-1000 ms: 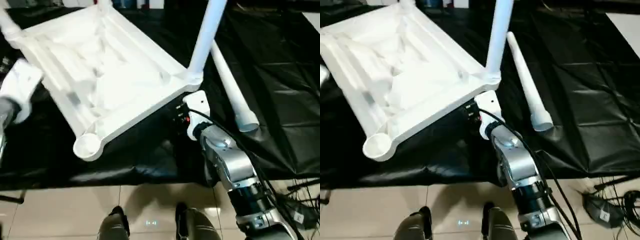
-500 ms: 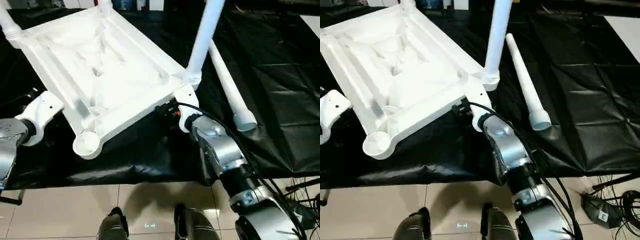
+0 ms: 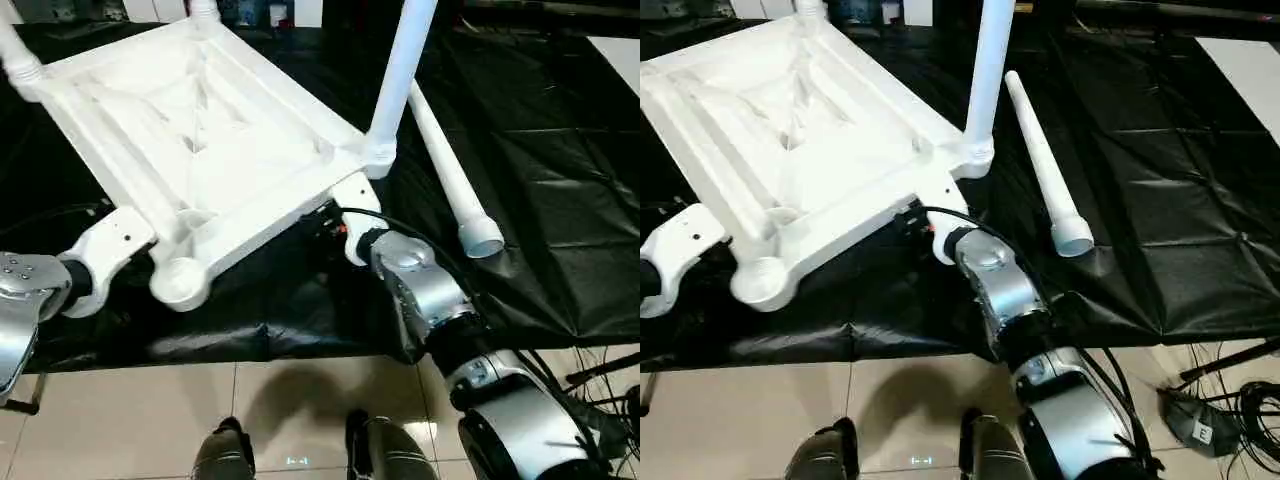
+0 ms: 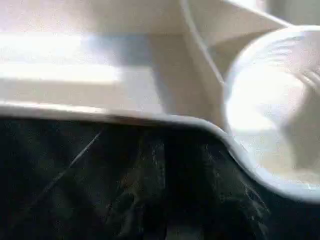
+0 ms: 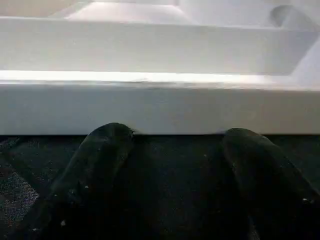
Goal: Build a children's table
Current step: Rotate table base
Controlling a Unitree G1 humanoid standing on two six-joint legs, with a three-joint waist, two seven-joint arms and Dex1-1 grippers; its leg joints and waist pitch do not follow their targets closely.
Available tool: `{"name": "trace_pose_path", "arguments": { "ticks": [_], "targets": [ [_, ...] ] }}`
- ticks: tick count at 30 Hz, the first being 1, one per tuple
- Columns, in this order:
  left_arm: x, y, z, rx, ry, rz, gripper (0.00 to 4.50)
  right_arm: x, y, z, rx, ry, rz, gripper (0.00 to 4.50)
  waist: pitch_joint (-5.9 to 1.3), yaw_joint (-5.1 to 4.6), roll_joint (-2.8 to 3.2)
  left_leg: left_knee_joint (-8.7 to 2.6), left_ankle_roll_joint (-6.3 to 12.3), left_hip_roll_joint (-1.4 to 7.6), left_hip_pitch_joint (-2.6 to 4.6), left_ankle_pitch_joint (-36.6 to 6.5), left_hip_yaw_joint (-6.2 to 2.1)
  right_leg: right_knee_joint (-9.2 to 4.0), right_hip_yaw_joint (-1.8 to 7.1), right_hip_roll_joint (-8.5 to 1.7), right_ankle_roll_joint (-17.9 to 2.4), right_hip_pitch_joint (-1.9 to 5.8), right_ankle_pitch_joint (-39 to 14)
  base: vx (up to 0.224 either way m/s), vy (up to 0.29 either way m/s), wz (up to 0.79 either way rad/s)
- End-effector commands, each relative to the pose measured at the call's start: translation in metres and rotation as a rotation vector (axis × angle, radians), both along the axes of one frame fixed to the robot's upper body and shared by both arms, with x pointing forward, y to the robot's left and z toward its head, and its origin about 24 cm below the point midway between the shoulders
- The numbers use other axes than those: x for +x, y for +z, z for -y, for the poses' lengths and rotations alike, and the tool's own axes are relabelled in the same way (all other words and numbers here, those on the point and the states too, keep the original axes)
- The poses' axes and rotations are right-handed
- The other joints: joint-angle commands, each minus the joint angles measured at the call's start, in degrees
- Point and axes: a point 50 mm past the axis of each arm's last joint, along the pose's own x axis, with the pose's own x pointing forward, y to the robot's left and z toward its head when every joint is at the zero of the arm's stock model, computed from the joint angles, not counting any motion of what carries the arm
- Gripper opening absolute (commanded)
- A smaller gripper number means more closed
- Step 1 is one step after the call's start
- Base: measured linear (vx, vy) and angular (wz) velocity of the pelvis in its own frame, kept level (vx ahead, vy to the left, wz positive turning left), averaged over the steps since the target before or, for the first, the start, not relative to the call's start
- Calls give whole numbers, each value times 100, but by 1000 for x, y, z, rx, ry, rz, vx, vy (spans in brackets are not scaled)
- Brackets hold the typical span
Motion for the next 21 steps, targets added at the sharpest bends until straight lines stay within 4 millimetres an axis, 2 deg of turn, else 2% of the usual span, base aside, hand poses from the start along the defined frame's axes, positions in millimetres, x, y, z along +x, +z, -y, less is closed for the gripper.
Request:
{"name": "trace_pose_path", "arguments": {
  "ticks": [1, 7, 9, 10, 12, 14, 16, 18, 19, 21],
  "targets": [
    [-5, 5, 23, -83, -137, 1, 97, -4, 12, -24, 16, 101, 53, 362, -629, 17, 131, -321, -43, -126, 96, -1229, 95, -323, 129, -138, -1256, 434, -1289, 0, 0, 0],
    [-4, 13, 35, -171, -154, 41, 97, -4, 11, -27, 16, 137, 62, 362, -657, -17, 122, -293, 58, -136, 62, -998, 92, -266, 125, -127, -1391, 471, -810, 0, 0, 0],
    [4, 12, 41, -182, -143, 88, 97, -7, 10, -30, 19, 167, 62, 362, -650, -17, 134, -278, 95, -131, 82, -1028, 100, -273, 130, -117, -1409, 458, -767, 0, 0, 0],
    [4, 12, 41, -182, -143, 88, 97, -7, 10, -30, 19, 167, 62, 362, -653, -23, 121, -284, 102, -134, 61, -1034, 92, -268, 125, -123, -1409, 481, -796, 0, 0, 0],
    [5, 12, 42, -181, -140, 91, 97, -7, 9, -30, 21, 170, 63, 362, -656, -28, 113, -276, 119, -136, 74, -1036, 94, -273, 129, -125, -1395, 476, -827, 0, 0, 0],
    [21, 1, 54, -193, -97, 134, 97, -8, 8, -30, 8, 186, 80, 362, -640, -26, 116, -272, 127, -140, 88, -1074, 105, -296, 131, -106, -1368, 452, -894, 0, 0, 0],
    [30, -4, 57, -175, -67, 158, 97, -7, 10, -26, 1, 176, 99, 362, -634, 13, 134, -276, 117, -129, 111, -1231, 109, -332, 132, -110, -1303, 426, -1096, 0, 0, 0],
    [35, -6, 58, -167, -43, 173, 97, -5, 12, -21, -1, 155, 115, 362, -645, 40, 104, -284, 62, -134, 81, -1227, 83, -312, 126, -135, -1233, 468, -1203, 0, 0, 0],
    [36, -6, 58, -169, -38, 179, 97, -4, 13, -19, 1, 146, 118, 362, -642, 34, 90, -286, 55, -138, 71, -1227, 83, -317, 126, -131, -1210, 467, -1240, 0, 0, 0],
    [45, -6, 66, -213, -19, 226, 97, 2, 21, -3, 12, 64, 138, 362, -635, 51, 94, -274, 56, -143, 100, -1233, 98, -344, 135, -112, -1164, 435, -1312, 0, 0, 0]
  ]
}}
